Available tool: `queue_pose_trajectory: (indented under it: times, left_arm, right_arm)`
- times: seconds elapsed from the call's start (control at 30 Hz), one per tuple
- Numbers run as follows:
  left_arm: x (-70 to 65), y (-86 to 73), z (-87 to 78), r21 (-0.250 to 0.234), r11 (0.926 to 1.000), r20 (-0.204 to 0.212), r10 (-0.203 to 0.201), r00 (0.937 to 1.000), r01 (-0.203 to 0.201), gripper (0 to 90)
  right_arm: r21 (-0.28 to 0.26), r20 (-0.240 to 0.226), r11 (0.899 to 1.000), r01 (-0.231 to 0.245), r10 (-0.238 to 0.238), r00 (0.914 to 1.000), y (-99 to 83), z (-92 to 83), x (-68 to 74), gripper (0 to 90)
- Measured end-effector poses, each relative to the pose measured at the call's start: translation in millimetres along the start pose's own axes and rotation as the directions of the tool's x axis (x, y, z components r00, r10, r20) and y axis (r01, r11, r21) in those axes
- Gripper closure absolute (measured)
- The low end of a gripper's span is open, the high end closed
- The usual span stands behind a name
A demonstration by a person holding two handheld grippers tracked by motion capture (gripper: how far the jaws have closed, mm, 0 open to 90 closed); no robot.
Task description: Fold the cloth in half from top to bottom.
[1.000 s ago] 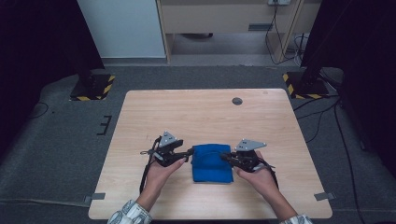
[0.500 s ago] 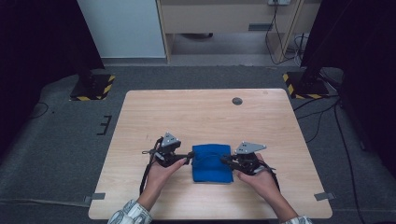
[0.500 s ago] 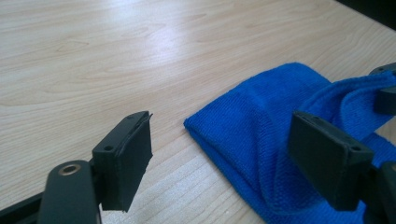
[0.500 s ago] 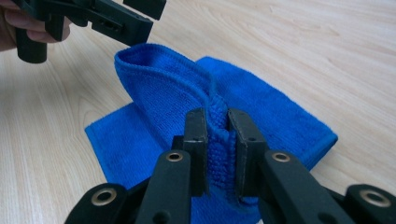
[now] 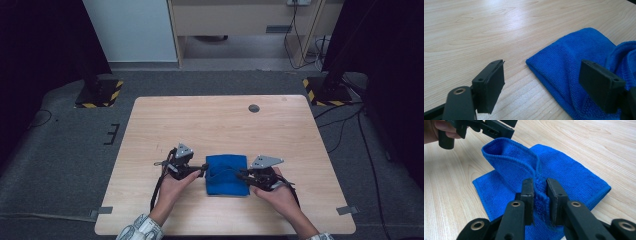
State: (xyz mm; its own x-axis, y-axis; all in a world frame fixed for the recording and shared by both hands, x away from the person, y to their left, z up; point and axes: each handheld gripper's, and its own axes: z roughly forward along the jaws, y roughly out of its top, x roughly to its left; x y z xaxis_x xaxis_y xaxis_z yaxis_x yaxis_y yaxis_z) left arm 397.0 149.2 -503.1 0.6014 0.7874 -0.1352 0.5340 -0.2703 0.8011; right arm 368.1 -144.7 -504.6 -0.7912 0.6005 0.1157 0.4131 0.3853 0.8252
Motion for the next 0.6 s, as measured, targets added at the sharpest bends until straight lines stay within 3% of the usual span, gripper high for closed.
queue_pose_trajectory:
  times: [0.2, 0.6]
  left_arm:
    - [-0.2, -0.6, 0.2, 0.001, 1.0, 0.004, -0.002, 1.0, 0.002, 19.8]
    - [-8.0, -2.9, 3.8, 0.013, 0.9994, 0.036, 0.033, 0.9988, -0.033, 15.8]
  right_arm:
    - [-0.011, 0.001, 1.0, 0.0, 0.0, 1.0, 0.9, -4.5, 2.1, 76.3]
    - [0.029, 0.004, 0.999, -0.019, 0.019, 0.9998, -8.5, -10.3, 6.7, 61.8]
